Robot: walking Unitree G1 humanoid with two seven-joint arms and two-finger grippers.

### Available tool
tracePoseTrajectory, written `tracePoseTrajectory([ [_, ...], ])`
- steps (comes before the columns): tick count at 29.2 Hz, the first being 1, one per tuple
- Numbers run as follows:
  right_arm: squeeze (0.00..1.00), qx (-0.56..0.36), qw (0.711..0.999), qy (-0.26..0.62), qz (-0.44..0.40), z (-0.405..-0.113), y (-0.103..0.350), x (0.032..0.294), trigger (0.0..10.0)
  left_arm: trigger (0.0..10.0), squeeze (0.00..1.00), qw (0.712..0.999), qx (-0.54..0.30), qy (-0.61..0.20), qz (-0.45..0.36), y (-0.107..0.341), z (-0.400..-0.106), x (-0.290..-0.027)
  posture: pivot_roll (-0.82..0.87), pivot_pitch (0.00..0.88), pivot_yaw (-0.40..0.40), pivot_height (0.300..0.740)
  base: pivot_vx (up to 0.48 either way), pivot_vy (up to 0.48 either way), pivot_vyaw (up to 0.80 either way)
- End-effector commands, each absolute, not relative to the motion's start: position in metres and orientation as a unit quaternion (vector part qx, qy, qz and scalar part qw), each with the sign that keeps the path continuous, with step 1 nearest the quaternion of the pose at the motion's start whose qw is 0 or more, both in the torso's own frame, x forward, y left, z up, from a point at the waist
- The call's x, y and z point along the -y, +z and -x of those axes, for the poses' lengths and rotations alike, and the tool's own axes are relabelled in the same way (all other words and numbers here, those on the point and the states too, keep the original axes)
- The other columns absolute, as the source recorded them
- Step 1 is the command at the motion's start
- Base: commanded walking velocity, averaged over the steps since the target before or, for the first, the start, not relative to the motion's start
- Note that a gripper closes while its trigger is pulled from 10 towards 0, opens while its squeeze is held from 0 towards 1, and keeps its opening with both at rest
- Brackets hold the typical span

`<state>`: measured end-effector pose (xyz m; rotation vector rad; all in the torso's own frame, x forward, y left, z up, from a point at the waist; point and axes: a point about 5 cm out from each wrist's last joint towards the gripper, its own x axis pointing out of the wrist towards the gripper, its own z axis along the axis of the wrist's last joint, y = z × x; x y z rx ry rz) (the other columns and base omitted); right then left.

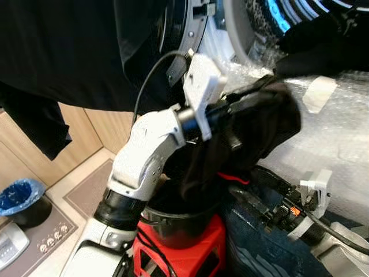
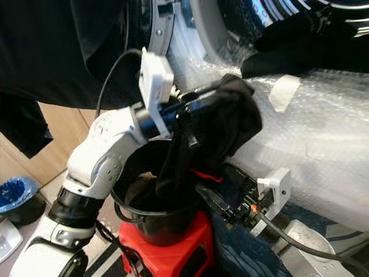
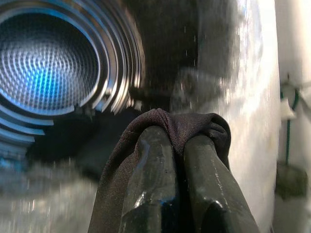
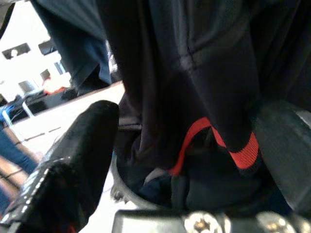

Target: Clothes washing

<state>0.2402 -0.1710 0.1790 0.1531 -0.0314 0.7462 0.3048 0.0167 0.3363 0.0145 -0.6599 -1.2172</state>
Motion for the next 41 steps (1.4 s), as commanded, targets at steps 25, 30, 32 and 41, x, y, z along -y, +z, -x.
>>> tracePoseTrajectory([
  [25, 0.00, 0.091, 0.947, 0.291, -0.095, -0.273, 0.201, 0.129, 10.0, 10.0, 0.00, 0.737, 0.374, -0.562, 0.018, 0.382, -0.310, 0.017, -0.16, 0.000, 0.111, 0.740, 0.000, 0.000, 0.00],
  [30, 0.00, 0.087, 0.951, 0.273, -0.116, -0.280, 0.203, 0.115, 9.6, 10.0, 0.00, 0.733, 0.377, -0.566, 0.024, 0.384, -0.308, 0.024, -0.15, 0.000, 0.115, 0.740, 0.000, 0.000, 0.00],
  [32, 0.00, 0.081, 0.953, 0.266, -0.121, -0.281, 0.201, 0.113, 3.3, 10.0, 0.00, 0.734, 0.378, -0.564, 0.024, 0.385, -0.308, 0.025, -0.15, 0.000, 0.115, 0.740, 0.000, 0.000, 0.00],
  [41, 0.00, 0.062, 0.960, 0.235, -0.136, -0.285, 0.192, 0.112, 0.0, 10.0, 0.00, 0.732, 0.387, -0.560, 0.033, 0.390, -0.308, 0.027, -0.14, 0.000, 0.117, 0.740, 0.000, 0.000, 0.00],
])
